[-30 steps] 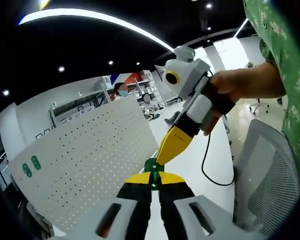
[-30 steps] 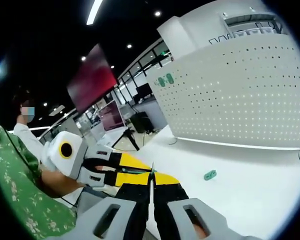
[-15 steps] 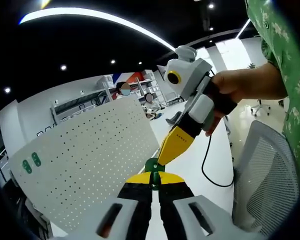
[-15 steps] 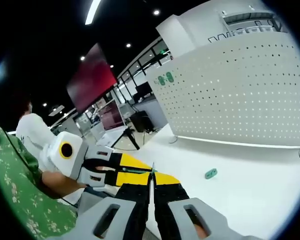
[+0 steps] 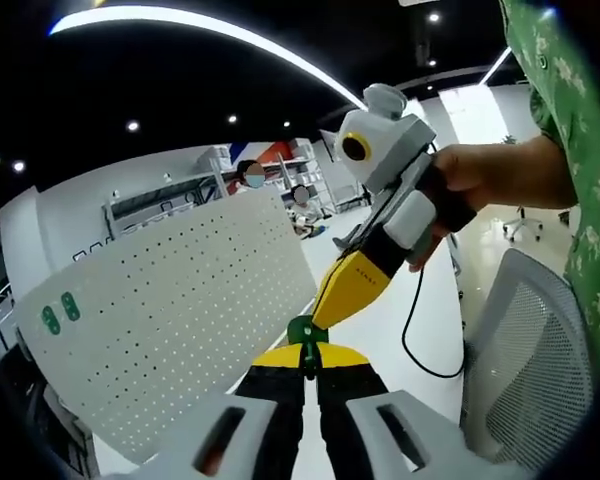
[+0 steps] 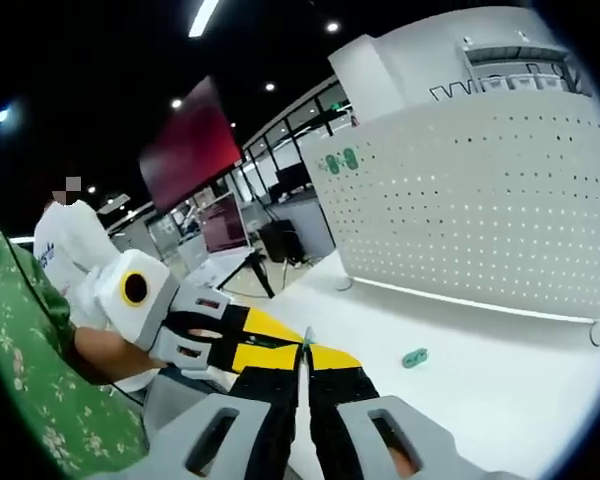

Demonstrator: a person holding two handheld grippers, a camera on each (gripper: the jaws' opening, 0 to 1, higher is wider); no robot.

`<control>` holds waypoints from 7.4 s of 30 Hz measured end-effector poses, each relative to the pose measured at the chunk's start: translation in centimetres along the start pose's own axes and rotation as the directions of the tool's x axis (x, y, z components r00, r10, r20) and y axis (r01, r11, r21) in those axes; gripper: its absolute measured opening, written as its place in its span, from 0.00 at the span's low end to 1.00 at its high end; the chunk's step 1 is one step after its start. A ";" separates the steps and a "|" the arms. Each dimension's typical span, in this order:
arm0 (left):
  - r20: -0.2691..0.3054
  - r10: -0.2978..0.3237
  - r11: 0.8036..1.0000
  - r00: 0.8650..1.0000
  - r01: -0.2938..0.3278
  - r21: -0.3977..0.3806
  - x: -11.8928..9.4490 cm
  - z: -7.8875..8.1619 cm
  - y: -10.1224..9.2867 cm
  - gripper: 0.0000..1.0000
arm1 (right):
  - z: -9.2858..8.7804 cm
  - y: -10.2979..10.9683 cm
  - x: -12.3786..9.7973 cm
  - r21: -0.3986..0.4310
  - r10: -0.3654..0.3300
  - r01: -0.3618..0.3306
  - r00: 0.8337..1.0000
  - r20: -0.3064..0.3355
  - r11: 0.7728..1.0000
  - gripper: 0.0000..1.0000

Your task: Insert the hook assembly into the mounting plate slot until the hook locks in place.

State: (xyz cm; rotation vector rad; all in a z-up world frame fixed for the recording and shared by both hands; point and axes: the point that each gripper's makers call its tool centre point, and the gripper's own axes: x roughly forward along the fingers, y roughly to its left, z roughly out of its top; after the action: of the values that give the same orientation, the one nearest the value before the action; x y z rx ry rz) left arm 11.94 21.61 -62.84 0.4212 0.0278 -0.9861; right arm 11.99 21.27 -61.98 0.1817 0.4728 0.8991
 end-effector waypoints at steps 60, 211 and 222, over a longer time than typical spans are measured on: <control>-0.055 0.159 0.953 0.986 -0.168 -0.252 -0.9 -0.5 5.6 0.03 | 4.3 -3.5 -2.2 -0.181 -0.189 0.234 0.954 0.234 0.955 0.89; -0.122 0.745 0.618 0.656 -0.748 -0.241 6.3 0.6 33.4 0.03 | 4.9 -8.8 -2.2 -0.133 -0.235 0.265 0.950 0.203 0.955 0.86; -0.133 0.764 0.594 0.631 -0.769 -0.236 6.5 0.4 33.4 0.03 | 4.7 -9.0 -2.2 -0.130 -0.234 0.262 0.952 0.197 0.956 0.86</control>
State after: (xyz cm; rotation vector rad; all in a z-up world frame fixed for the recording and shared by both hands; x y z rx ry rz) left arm 42.65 32.26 -52.69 0.1432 -0.0056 -0.0934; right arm 19.39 14.21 -60.26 0.0587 0.2487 0.6610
